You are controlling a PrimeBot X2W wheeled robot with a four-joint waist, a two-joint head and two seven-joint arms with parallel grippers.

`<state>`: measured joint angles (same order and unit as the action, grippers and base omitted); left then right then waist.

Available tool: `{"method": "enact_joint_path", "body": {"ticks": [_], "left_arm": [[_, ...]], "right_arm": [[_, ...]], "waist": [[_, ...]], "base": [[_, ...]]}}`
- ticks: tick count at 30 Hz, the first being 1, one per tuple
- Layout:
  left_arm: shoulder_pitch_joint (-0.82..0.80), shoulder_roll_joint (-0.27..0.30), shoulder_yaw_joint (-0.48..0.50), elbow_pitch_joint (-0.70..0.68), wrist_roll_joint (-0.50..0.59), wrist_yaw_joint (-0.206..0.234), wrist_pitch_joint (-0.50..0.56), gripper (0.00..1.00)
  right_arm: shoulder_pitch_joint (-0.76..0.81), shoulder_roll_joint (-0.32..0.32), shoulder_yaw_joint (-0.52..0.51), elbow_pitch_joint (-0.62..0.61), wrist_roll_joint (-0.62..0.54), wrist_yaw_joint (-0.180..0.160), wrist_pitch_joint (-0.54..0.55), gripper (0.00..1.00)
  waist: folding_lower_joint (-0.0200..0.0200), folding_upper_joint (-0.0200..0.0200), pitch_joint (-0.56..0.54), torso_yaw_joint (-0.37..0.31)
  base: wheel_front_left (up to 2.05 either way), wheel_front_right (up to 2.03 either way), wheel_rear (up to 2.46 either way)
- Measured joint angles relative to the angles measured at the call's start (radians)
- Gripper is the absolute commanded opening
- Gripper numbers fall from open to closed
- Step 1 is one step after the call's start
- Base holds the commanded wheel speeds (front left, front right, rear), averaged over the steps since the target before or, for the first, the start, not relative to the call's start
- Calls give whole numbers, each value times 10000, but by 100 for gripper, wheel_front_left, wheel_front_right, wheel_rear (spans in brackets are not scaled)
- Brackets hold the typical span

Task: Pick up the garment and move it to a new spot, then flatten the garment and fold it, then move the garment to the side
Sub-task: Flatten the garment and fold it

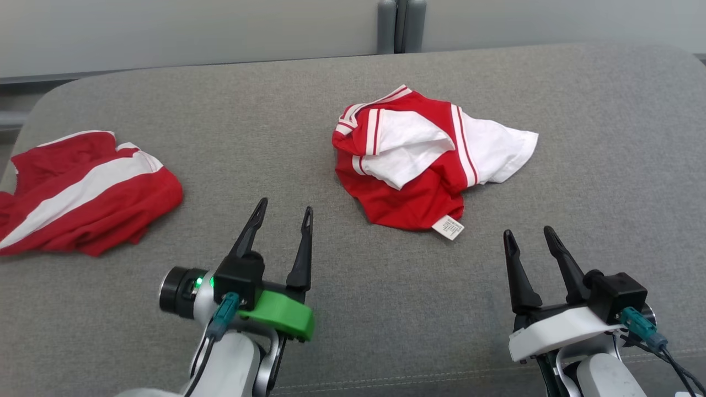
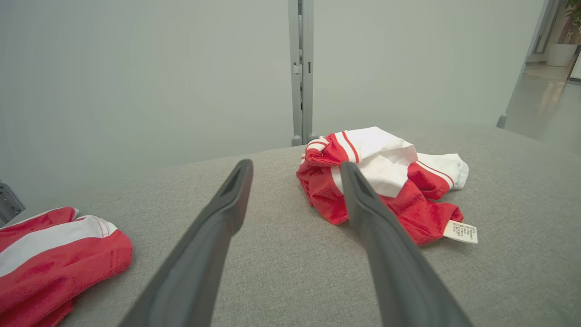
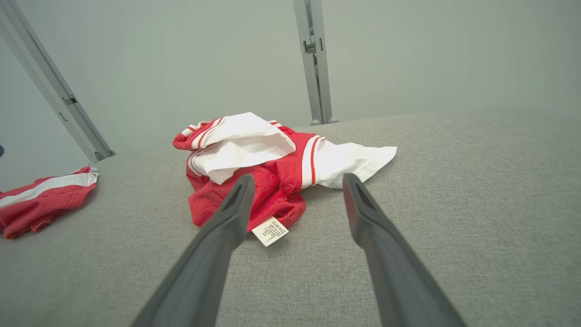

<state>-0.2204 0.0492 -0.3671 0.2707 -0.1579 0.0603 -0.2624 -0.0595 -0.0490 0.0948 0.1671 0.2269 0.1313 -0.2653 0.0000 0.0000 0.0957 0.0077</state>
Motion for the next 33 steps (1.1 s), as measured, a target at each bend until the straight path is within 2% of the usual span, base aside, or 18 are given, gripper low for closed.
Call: {"method": "enact_joint_path", "body": {"ticks": [4, 12, 18, 21, 25, 29, 33], "left_arm": [[-1551, -2, -748, 1039, -4, -355, -2, 100], [-4261, -6, -2176, 3219, -19, -757, 171, 100], [-6027, -17, -2867, 4470, -267, -757, 297, 100], [-6688, -23, -3300, 5279, -84, -476, 671, 100], [-7503, -15, -3960, 6261, 155, 171, 1045, 100], [-7732, -12, -4429, 6819, 176, 267, 1312, 100], [-7885, -17, -4798, 7338, 205, 610, 1540, 100]], "right_arm": [[-367, -2, 65, -59, -10, 0, 0, 100], [-782, -8, 209, -125, 79, 0, 0, 100], [-995, -12, 362, -132, 265, 0, 0, 100], [-1115, -10, 407, -134, 382, 0, 0, 100], [-1208, -10, 481, -128, 594, 0, 0, 100], [-1211, -10, 504, -130, 658, 0, 0, 100], [-1211, -10, 428, -194, 761, 0, 0, 100]], "waist": [[0, 0, 466, -422], [1, 0, 1224, -1265], [1, 0, 1753, -1931], [1, 1, 2004, -2235], [1, 0, 2344, -2723], [2, 0, 2538, -3045], [2, 0, 2690, -3223]], "base": [[0, 0, 0], [0, 0, 0], [0, 0, 0], [0, 0, 0], [0, 0, 0], [0, 0, 0], [0, 0, 0]]}}
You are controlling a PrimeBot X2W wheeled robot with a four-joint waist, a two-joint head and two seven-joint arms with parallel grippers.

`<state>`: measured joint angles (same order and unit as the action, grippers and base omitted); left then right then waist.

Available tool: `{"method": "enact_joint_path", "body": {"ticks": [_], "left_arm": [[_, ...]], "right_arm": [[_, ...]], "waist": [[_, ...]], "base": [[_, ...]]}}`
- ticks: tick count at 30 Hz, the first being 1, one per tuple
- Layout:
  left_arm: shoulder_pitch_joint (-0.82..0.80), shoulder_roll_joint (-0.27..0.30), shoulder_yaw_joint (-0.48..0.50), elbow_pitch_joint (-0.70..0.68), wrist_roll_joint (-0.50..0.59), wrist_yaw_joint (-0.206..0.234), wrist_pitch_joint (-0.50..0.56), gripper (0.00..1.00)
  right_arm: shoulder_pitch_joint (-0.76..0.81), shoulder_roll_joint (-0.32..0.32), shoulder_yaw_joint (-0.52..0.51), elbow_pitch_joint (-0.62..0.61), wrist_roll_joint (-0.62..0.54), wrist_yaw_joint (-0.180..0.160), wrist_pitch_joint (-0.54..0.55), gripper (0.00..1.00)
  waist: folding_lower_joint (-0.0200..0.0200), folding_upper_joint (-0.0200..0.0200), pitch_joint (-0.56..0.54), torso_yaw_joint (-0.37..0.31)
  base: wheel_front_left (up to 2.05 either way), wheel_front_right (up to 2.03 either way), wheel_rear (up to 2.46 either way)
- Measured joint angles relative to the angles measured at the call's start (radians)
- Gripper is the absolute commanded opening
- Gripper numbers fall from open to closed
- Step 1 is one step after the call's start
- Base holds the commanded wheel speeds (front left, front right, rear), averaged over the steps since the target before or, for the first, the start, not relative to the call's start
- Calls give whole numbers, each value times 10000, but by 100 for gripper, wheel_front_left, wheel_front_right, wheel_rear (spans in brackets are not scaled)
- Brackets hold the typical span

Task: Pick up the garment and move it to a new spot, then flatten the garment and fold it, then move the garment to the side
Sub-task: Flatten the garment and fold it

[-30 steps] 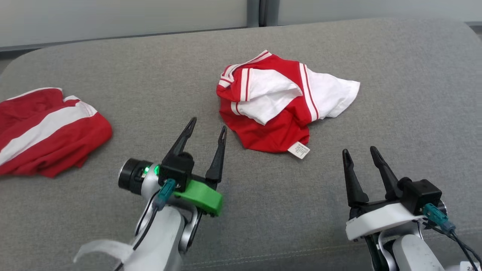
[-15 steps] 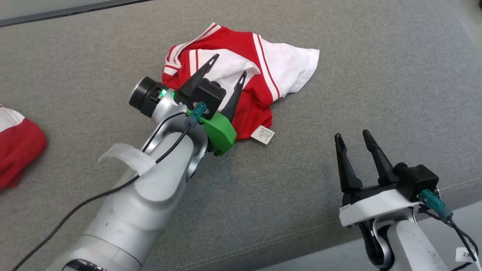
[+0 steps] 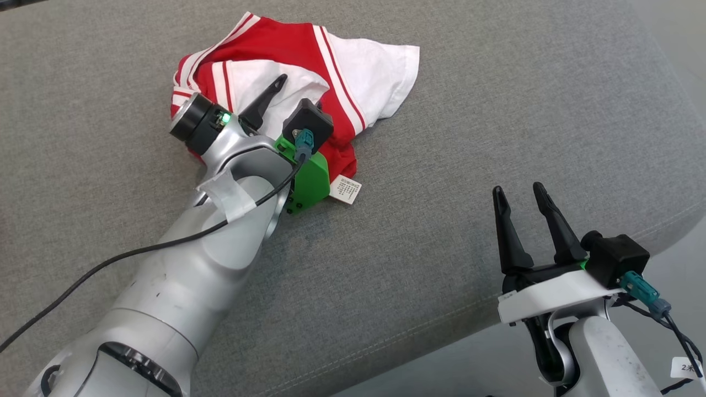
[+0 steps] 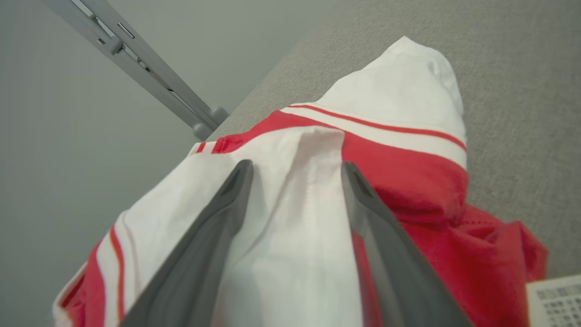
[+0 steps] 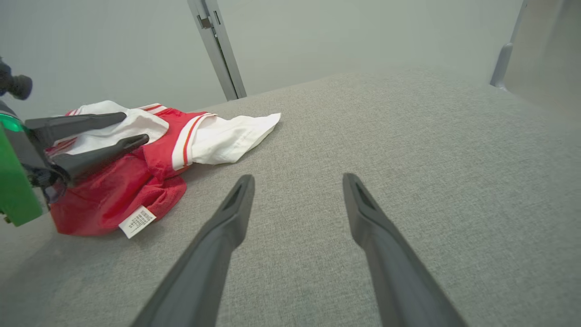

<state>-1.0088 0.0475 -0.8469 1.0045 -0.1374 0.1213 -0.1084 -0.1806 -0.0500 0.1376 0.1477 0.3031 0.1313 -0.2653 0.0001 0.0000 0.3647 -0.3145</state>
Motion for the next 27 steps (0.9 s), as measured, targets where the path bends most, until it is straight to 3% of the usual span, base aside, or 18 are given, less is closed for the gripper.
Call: {"method": "enact_joint_path", "body": {"ticks": [2, 3, 13, 19, 24, 27], "left_arm": [[-126, 4, -50, 178, 102, 360, -303, 27], [-202, 0, -56, 282, 109, 483, -433, 0], [-206, 6, 196, 558, -644, 543, -1220, 0], [111, 27, 1384, -1087, -2869, -430, -1496, 0], [-362, 10, 1547, -2978, -3975, -497, -1526, 0], [-889, 25, 1557, -3785, -4497, -253, -1526, 0]], "right_arm": [[0, -2, -12, -13, 27, 0, 0, 100], [0, 0, 4, -15, 46, 0, 0, 100], [2, 2, 161, 4, 92, 0, 0, 100], [21, 4, 303, 138, 31, 0, 0, 100], [69, 4, 554, 257, 35, 0, 0, 100], [85, 8, 731, 307, 121, 0, 0, 100]], "waist": [[0, 0, 34, -23], [0, 0, 30, -18], [0, 0, -185, 191], [0, 0, -517, 297], [-1, 0, -817, 256], [-1, 0, -938, 64]], "base": [[0, 0, 0], [0, 0, 0], [0, 0, 0], [0, 0, 0], [0, 0, 0], [0, 0, 0]]}}
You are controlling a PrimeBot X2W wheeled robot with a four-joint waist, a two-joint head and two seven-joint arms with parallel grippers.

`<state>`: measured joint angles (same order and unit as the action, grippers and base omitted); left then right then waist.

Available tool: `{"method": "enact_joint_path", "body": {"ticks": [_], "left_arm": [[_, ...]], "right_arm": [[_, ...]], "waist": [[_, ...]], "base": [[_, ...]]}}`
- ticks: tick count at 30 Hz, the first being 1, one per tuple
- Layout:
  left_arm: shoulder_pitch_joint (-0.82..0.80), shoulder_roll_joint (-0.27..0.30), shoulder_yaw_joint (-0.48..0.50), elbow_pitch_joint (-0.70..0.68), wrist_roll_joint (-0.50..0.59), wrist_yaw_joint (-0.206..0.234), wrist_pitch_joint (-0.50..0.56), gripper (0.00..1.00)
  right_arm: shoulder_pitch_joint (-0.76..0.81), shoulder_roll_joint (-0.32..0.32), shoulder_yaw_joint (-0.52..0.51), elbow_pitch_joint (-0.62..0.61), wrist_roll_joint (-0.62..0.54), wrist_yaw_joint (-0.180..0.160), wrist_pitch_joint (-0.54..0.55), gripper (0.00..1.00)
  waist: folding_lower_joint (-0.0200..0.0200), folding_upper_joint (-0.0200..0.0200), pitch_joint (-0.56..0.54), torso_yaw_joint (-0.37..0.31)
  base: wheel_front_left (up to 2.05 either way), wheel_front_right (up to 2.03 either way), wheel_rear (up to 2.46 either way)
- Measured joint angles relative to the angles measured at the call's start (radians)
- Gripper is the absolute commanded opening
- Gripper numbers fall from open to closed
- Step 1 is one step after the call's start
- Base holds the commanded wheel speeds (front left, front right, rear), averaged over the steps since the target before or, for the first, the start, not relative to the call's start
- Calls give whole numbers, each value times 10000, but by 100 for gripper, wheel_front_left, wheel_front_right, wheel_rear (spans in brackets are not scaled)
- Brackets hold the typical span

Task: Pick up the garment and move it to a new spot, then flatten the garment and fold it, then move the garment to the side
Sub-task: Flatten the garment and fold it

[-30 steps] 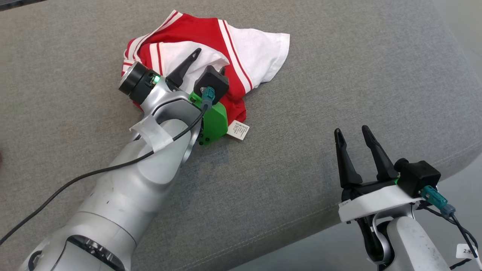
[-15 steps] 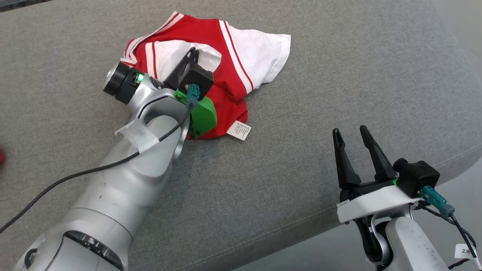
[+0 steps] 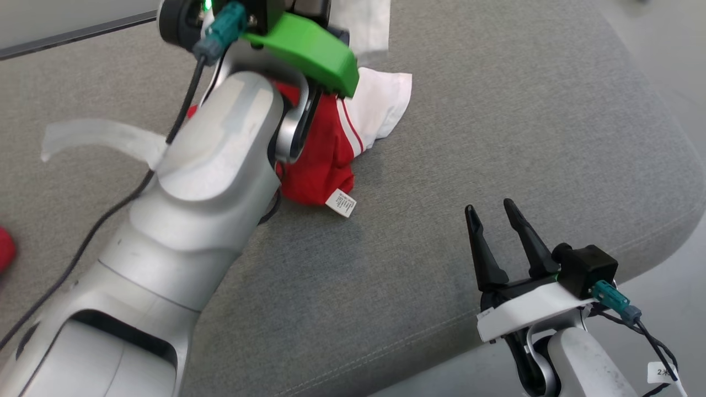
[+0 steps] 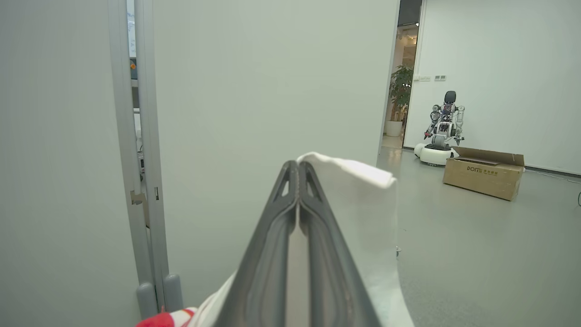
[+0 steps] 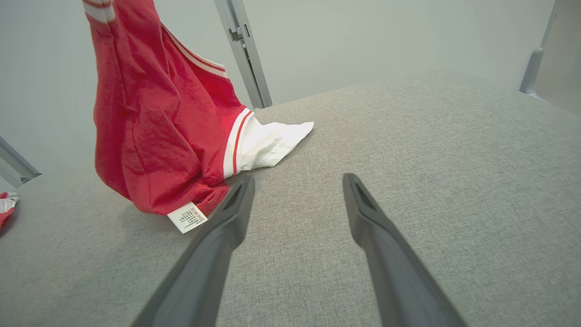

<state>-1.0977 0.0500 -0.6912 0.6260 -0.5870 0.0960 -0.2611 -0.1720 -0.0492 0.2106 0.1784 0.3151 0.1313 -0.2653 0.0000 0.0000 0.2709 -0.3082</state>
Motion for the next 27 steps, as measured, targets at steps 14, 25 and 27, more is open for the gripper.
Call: {"method": "enact_joint_path", "body": {"ticks": [14, 25, 27], "left_arm": [[-2239, -52, 713, -1632, -715, 911, -35, 0], [1476, 155, 4349, -1708, 1572, 796, -31, 0], [2275, 270, 5227, -2224, 2034, 571, -31, 0]], "right_arm": [[120, -12, 280, 236, 194, 0, 0, 100], [147, -6, 79, 230, 81, 0, 0, 100], [143, 2, 90, 242, 67, 0, 0, 100]], "waist": [[-1, 0, -307, -1375], [-1, 0, -376, -184], [0, 0, -382, 100]], "base": [[0, 0, 0], [0, 0, 0], [0, 0, 0]]}}
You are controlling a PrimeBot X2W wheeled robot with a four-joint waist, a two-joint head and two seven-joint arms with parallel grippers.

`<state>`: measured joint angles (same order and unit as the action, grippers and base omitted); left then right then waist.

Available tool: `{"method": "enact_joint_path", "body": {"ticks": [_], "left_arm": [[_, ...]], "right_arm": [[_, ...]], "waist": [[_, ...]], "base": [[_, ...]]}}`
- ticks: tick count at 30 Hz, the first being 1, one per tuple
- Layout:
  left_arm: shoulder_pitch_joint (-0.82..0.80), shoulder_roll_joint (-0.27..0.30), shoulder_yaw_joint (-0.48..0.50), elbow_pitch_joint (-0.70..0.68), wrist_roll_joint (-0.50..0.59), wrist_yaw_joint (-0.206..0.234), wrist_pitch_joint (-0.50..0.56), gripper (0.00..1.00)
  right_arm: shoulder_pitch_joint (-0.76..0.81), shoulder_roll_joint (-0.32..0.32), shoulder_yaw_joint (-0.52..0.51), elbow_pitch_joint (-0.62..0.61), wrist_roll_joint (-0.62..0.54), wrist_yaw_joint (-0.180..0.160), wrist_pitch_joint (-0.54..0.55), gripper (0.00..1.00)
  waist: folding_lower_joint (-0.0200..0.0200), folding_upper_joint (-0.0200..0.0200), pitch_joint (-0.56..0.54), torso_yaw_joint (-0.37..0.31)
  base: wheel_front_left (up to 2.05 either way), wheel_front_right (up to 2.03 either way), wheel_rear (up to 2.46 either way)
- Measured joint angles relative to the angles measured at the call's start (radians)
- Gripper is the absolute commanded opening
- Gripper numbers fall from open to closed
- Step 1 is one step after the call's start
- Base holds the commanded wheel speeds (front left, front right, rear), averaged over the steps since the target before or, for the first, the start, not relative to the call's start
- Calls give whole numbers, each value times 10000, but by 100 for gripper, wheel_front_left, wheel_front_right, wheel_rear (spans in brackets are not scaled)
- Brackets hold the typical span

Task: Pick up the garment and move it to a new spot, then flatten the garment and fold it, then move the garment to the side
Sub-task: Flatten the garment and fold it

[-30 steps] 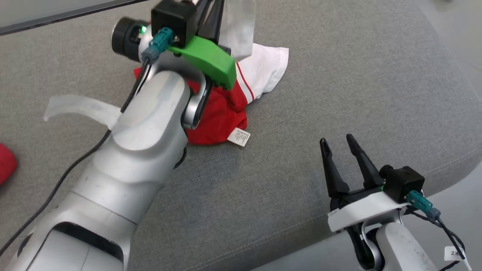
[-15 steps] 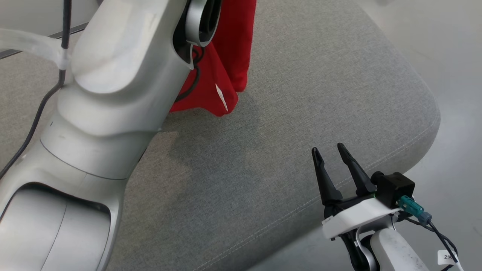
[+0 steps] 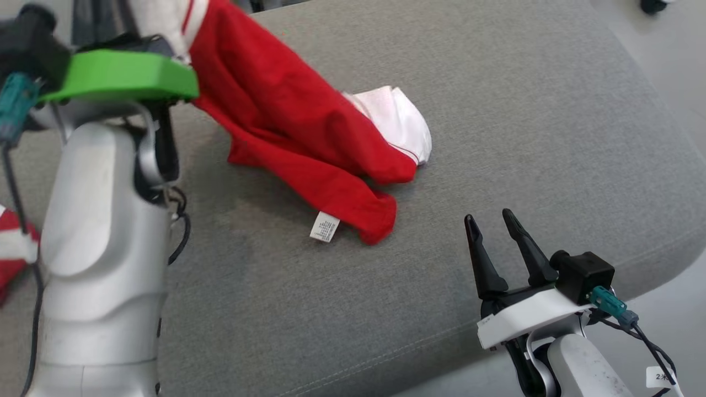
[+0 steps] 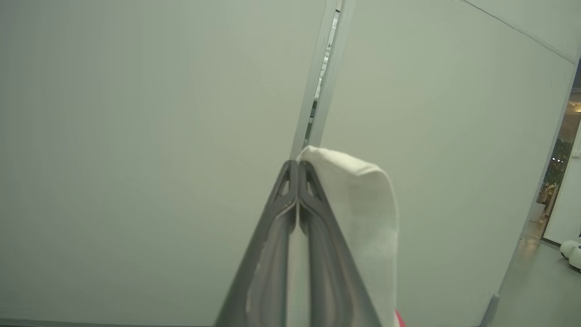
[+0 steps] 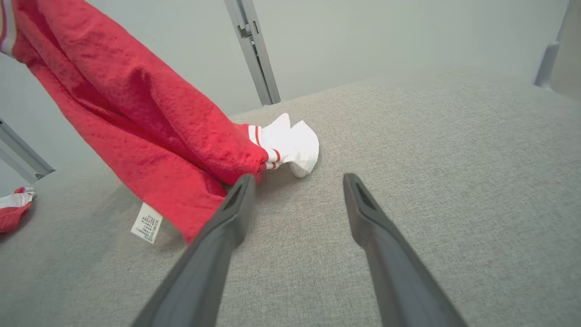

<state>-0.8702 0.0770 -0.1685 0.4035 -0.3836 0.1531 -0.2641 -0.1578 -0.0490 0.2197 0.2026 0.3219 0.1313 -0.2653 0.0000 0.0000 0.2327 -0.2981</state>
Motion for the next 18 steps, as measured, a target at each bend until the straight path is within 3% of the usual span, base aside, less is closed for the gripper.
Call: {"method": "enact_joint_path", "body": {"ticks": [8, 14, 15, 16, 17, 18], "left_arm": [[2898, -142, 2999, -2211, 1191, -1365, 0, 0], [4155, -263, 3651, -2746, 1590, -1958, 0, 0], [4305, -255, 3628, -2732, 1582, -1983, 0, 15], [4451, -263, 3593, -2731, 1570, -2017, 0, 37], [4576, -267, 3553, -2725, 1570, -2019, 0, 84], [4681, -267, 3526, -2732, 1569, -2025, 0, 100]], "right_arm": [[46, 0, -75, 184, -82, 0, 0, 100], [110, -4, -38, 529, -100, 0, 0, 100], [106, -2, -29, 552, -104, 0, 0, 100], [98, -4, 4, 606, -104, 0, 0, 100], [88, -6, 71, 690, -102, 0, 0, 100], [80, -6, 169, 788, -84, 0, 0, 100]], "waist": [[0, 0, -57, 835], [0, 0, -183, 1254], [0, 0, -205, 1318], [0, 0, -225, 1379], [0, 0, -243, 1438], [0, 0, -259, 1492]], "base": [[0, 0, 0], [0, 0, 0], [0, 0, 0], [0, 0, 0], [0, 0, 0], [0, 0, 0]]}}
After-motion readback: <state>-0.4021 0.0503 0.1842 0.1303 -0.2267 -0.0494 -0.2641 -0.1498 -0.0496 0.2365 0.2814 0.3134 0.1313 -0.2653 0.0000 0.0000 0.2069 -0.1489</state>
